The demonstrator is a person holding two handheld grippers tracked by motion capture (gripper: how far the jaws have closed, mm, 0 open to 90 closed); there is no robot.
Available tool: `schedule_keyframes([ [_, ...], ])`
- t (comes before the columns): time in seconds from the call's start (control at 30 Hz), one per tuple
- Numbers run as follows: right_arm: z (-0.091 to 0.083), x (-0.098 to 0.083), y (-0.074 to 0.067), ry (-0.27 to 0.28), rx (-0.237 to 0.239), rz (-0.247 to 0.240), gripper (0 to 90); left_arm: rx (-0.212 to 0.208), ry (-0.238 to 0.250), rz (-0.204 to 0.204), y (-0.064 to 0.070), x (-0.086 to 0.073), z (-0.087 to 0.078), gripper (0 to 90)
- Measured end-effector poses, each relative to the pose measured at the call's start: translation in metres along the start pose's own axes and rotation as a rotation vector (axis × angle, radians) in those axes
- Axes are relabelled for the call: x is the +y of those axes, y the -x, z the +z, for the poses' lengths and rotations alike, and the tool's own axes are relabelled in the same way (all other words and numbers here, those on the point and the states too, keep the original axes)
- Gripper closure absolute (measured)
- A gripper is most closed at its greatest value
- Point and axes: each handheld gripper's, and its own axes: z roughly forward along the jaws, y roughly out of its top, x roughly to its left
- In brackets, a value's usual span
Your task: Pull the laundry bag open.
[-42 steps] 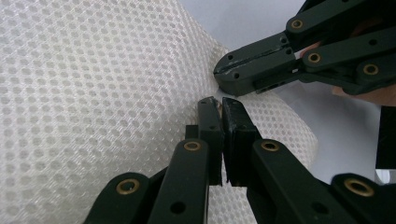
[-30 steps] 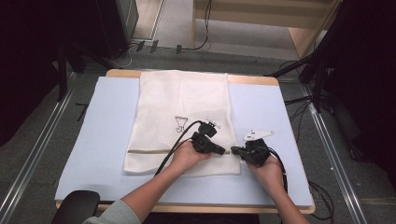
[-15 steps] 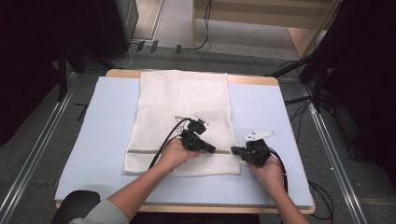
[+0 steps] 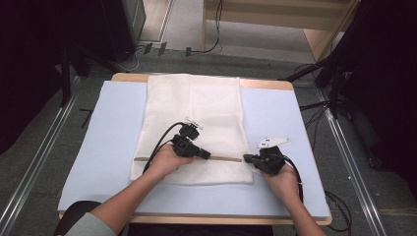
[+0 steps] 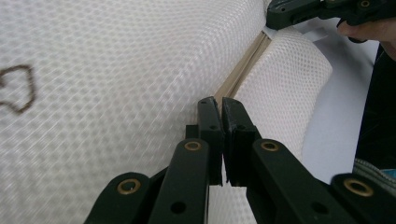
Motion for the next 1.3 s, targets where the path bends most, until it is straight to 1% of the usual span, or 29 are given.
schedule_keyframes([
  [0.1,0.0,0.0,0.0,-0.002,0.0,0.0,90.0,0.004,0.003,0.006,-0.003,-0.006,-0.011,88.7],
  [0.13,0.0,0.0,0.0,-0.002,-0.001,-0.001,90.0,0.014,-0.004,0.012,-0.005,-0.009,-0.014,88.8],
  [0.23,0.0,0.0,0.0,-0.004,0.002,0.001,90.0,0.021,0.005,-0.011,-0.013,-0.018,-0.025,88.8],
  [0.27,0.0,0.0,0.0,-0.004,0.004,0.001,90.0,0.013,0.009,-0.022,-0.016,-0.021,-0.029,88.7],
  [0.3,0.0,0.0,0.0,-0.004,0.004,0.001,90.0,0.013,0.009,-0.022,-0.016,-0.021,-0.029,88.8],
  [0.33,0.0,0.001,0.001,-0.005,0.008,0.003,90.0,0.019,0.014,-0.03,-0.022,-0.027,-0.038,88.8],
  [0.4,0.0,0.001,0.002,-0.006,0.009,-0.004,90.0,0.033,0.021,-0.037,-0.027,-0.034,-0.048,88.7],
  [0.43,0.0,0.001,0.002,-0.008,0.011,-0.005,90.0,0.029,0.024,-0.043,-0.03,-0.038,-0.053,88.8],
  [0.47,0.0,0.001,0.002,-0.008,0.011,-0.005,90.0,0.029,0.024,-0.043,-0.03,-0.038,-0.053,88.8],
  [0.5,0.0,0.002,0.002,-0.008,0.013,-0.001,90.0,0.046,0.033,-0.058,-0.036,-0.047,-0.063,88.7],
  [0.6,0.0,0.002,0.003,-0.016,0.017,-0.001,90.0,0.047,0.049,-0.097,-0.047,-0.061,-0.078,88.7],
  [0.63,0.0,0.003,0.003,-0.018,0.022,0.0,90.0,0.047,0.049,-0.097,-0.047,-0.061,-0.078,88.7],
  [0.67,0.0,0.003,0.003,-0.019,0.025,0.005,90.0,0.055,0.065,-0.117,-0.054,-0.07,-0.089,88.7],
  [0.7,0.001,0.003,0.004,-0.02,0.027,0.002,90.0,0.055,0.065,-0.117,-0.054,-0.07,-0.089,88.7],
  [0.73,0.0,0.003,0.004,-0.022,0.029,0.001,90.0,0.067,0.071,-0.13,-0.06,-0.079,-0.099,88.7],
  [0.77,0.0,0.003,0.004,-0.022,0.03,0.001,90.0,0.07,0.072,-0.14,-0.063,-0.083,-0.103,88.7],
  [0.8,0.0,0.003,0.004,-0.022,0.03,0.001,90.0,0.07,0.072,-0.14,-0.063,-0.083,-0.103,88.7],
  [0.83,0.001,0.003,0.004,-0.024,0.029,-0.006,90.0,0.084,0.085,-0.163,-0.069,-0.091,-0.113,88.7],
  [0.87,0.0,0.004,0.004,-0.025,0.027,-0.006,90.0,0.087,0.095,-0.175,-0.071,-0.094,-0.118,88.7],
  [0.9,0.0,0.004,0.004,-0.024,0.026,-0.006,90.0,0.103,0.105,-0.181,-0.073,-0.098,-0.123,88.7],
  [0.97,0.0,0.004,0.004,-0.025,0.029,-0.005,90.0,0.083,0.131,-0.198,-0.077,-0.107,-0.133,88.6],
  [1.0,0.0,0.004,0.004,-0.025,0.029,-0.005,90.0,0.083,0.131,-0.198,-0.077,-0.107,-0.133,88.6],
  [1.03,0.001,0.004,0.004,-0.024,0.032,-0.005,90.0,0.093,0.145,-0.209,-0.077,-0.11,-0.135,88.6],
  [1.07,0.001,0.004,0.004,-0.024,0.033,-0.008,90.0,0.093,0.141,-0.209,-0.078,-0.116,-0.139,88.7],
  [1.1,0.001,0.004,0.004,-0.024,0.035,-0.009,90.0,0.109,0.134,-0.216,-0.077,-0.117,-0.14,88.7],
  [1.13,0.001,0.004,0.004,-0.024,0.035,-0.009,90.0,0.109,0.134,-0.216,-0.077,-0.117,-0.14,88.8],
  [1.2,0.001,0.005,0.004,-0.027,0.035,-0.012,90.0,0.129,0.114,-0.226,-0.078,-0.12,-0.142,88.8],
  [1.27,0.001,0.005,0.004,-0.028,0.035,-0.012,90.0,0.129,0.123,-0.248,-0.08,-0.122,-0.144,88.9],
  [1.3,0.001,0.005,0.004,-0.028,0.036,-0.011,90.0,0.133,0.123,-0.25,-0.081,-0.123,-0.144,88.9],
])
